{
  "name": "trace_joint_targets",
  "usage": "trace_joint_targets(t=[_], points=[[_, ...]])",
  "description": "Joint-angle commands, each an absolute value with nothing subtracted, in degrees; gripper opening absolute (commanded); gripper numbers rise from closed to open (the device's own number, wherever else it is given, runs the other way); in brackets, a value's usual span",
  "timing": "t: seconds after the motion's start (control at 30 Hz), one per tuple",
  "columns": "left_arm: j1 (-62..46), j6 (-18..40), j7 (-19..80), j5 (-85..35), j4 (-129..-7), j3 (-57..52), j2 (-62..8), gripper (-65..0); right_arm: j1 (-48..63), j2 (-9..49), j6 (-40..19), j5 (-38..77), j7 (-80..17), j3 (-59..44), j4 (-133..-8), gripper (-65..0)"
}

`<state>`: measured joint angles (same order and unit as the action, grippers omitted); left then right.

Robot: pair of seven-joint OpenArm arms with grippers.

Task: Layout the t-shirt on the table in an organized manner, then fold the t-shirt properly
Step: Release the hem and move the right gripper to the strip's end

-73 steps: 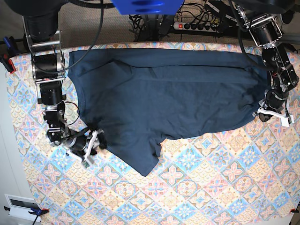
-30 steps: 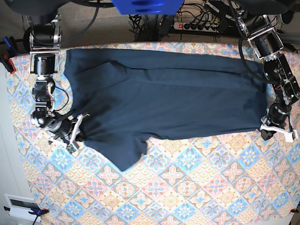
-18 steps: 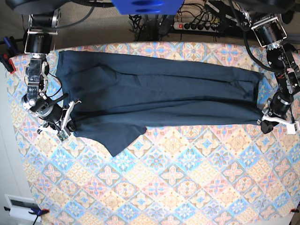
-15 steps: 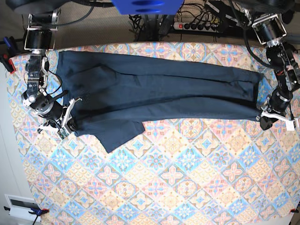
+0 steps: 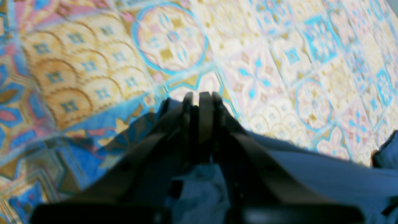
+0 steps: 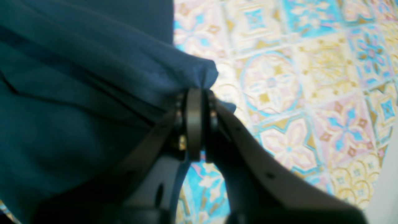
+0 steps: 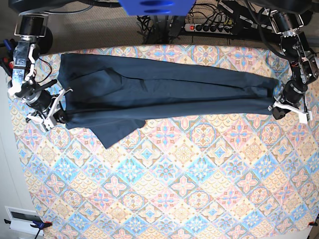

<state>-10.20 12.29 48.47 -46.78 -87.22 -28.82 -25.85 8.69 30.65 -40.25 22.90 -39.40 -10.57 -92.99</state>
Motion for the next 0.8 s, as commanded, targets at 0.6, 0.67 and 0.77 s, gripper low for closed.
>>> trace_joint_targets(t=[0.6, 0.67, 0.77], points=[[-11.3, 11.74, 58.59, -47.25, -88.22, -20.53, -29.85, -54.4, 14.2, 32.22, -40.0, 16.92, -43.3, -10.68, -94.02, -61.6], [-11.56, 11.74, 59.74, -47.52, -88.31, -23.34, -29.67, -44.1, 14.2, 32.13, -40.0, 16.66, -43.56, -11.03, -94.11, -55.6], [-11.65, 12.09, 59.74, -47.6, -88.22, -27.38, -28.88, -27.7, 13.93, 32.13, -40.0, 16.75, -43.3, -13.23, -97.1, -45.8]])
